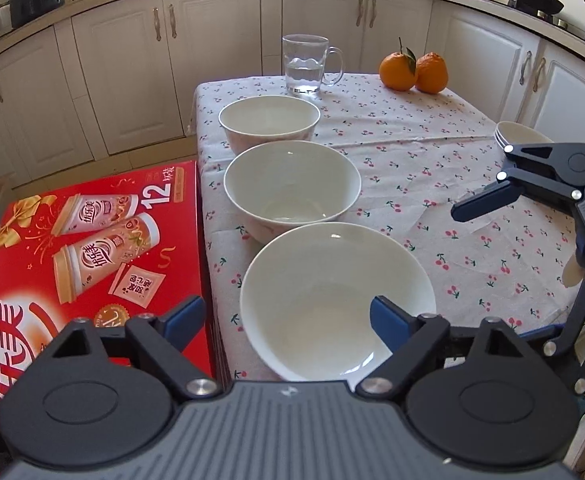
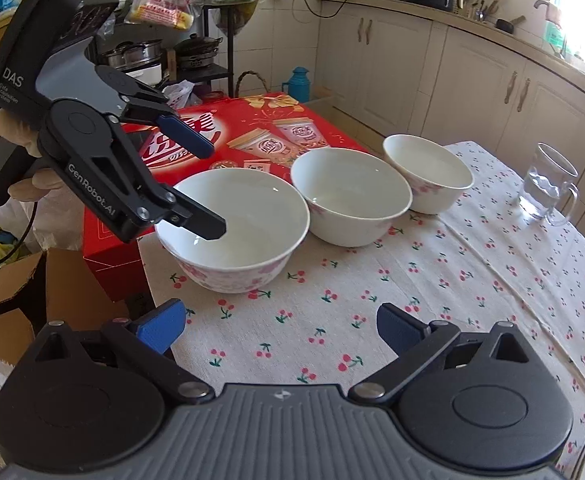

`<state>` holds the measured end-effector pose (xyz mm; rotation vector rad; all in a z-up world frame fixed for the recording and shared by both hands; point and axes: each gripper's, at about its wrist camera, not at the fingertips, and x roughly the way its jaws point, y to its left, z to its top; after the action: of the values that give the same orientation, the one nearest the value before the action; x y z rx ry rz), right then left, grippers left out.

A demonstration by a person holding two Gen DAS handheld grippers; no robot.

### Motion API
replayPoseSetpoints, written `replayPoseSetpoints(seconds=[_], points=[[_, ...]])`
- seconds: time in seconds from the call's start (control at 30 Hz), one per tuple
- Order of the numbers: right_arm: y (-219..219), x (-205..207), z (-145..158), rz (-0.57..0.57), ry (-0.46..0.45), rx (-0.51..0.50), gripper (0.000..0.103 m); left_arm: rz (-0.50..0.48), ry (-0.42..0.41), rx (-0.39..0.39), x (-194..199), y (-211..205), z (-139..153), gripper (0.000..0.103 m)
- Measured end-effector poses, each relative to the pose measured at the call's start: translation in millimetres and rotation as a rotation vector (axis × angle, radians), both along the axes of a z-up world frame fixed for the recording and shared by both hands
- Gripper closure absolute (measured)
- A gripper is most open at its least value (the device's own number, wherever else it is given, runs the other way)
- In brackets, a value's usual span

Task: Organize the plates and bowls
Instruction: 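Reach the left tool to a white bowl and grasp its rim, then lift the white bowl with the left tool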

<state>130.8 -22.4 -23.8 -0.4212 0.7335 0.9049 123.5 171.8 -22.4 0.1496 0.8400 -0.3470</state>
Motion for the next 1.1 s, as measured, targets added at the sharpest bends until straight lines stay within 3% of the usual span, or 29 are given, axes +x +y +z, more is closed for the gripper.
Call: replayPoseSetpoints(seconds=[0.2,0.37,0.7,1.1], points=[[21.7,3.2,-5.8,0.065,0.004,-0.015,0.002,-0.013,0.031,-0.033,5.9,3.9,-0.8,0.026],[31.9,3.4,-7.1,0.113,0.011,-0.02,0.015,-0.018,0.055,-0.047,9.2,4.8,-2.9,0.039],[39.9,1.9,-10.1,0.144,-0.022,-0.043,0.025,-0.034,0.072,-0.066,12.8,5.0,-4.8,0.046],[34.9,6.0,-8.5,0.123,0.003,-0.018,0.027,-0.051,0.07,-0.047,12.5,-0.5,-2.7,0.046]])
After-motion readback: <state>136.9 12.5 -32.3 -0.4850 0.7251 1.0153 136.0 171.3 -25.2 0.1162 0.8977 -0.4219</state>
